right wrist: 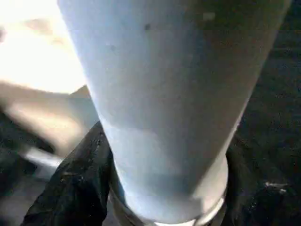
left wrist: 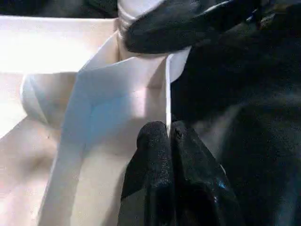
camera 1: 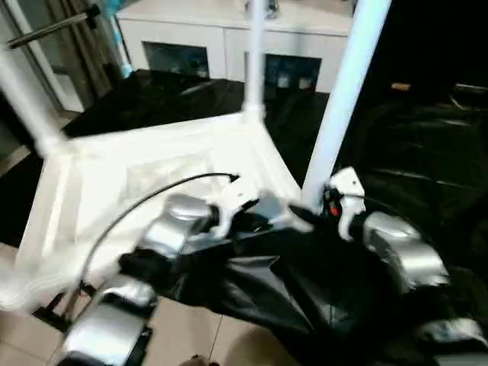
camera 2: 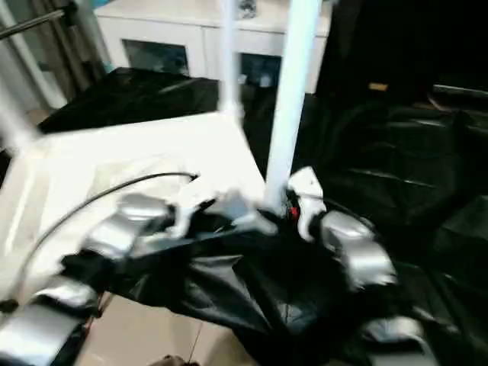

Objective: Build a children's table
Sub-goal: Rotate leg to tighten

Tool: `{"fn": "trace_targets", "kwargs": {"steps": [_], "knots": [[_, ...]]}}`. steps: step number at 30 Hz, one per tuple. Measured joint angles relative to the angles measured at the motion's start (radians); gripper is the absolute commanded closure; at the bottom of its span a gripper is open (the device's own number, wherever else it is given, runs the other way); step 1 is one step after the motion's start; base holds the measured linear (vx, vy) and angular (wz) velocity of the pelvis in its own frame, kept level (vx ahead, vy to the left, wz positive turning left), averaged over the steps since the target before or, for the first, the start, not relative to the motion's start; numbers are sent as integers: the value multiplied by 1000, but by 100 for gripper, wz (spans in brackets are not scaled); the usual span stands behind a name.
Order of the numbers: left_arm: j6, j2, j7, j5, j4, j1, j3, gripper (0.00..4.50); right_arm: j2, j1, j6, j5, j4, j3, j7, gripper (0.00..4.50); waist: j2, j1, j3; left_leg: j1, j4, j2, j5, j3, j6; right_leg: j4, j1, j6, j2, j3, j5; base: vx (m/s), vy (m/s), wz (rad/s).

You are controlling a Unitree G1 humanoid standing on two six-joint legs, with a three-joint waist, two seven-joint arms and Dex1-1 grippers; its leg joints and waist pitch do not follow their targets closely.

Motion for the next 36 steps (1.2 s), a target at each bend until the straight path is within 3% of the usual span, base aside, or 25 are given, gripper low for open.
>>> {"fn": "trace_targets", "kwargs": {"steps": [5,6,9,11,20,36], "knots": [[15,-70,136,16,55,-33,19,450,67,-73,-39,-19,115,-43,-189,176,4,0,-3,1,-1,0,0,0,0,0,1,0,0,0,1,0,0,0],[14,-73,141,17,62,-37,22,450,70,-81,-50,-25,129,-45,-194,106,5,0,-3,0,-1,0,0,0,0,0,1,0,0,0,1,0,0,0],[6,-74,140,19,69,-40,23,450,73,-83,-61,-31,140,-46,-184,104,5,1,-3,0,-1,0,0,0,0,0,0,0,0,0,1,0,0,0],[0,-70,131,19,71,-41,22,450,71,-85,-64,-35,142,-46,-170,65,5,-1,-3,0,-1,0,0,0,0,0,0,0,0,-1,1,0,0,0],[-54,19,-79,-2,8,0,2,450,-62,-33,-77,2,70,21,211,65,6,9,-2,-6,-3,1,2,0,6,0,-5,1,0,-3,0,0,0,0],[-54,25,-90,-2,7,0,1,450,-64,-31,-77,5,69,21,229,65,6,6,-2,-6,-2,1,-1,0,1,0,-5,1,0,-2,0,0,0,0]]}}
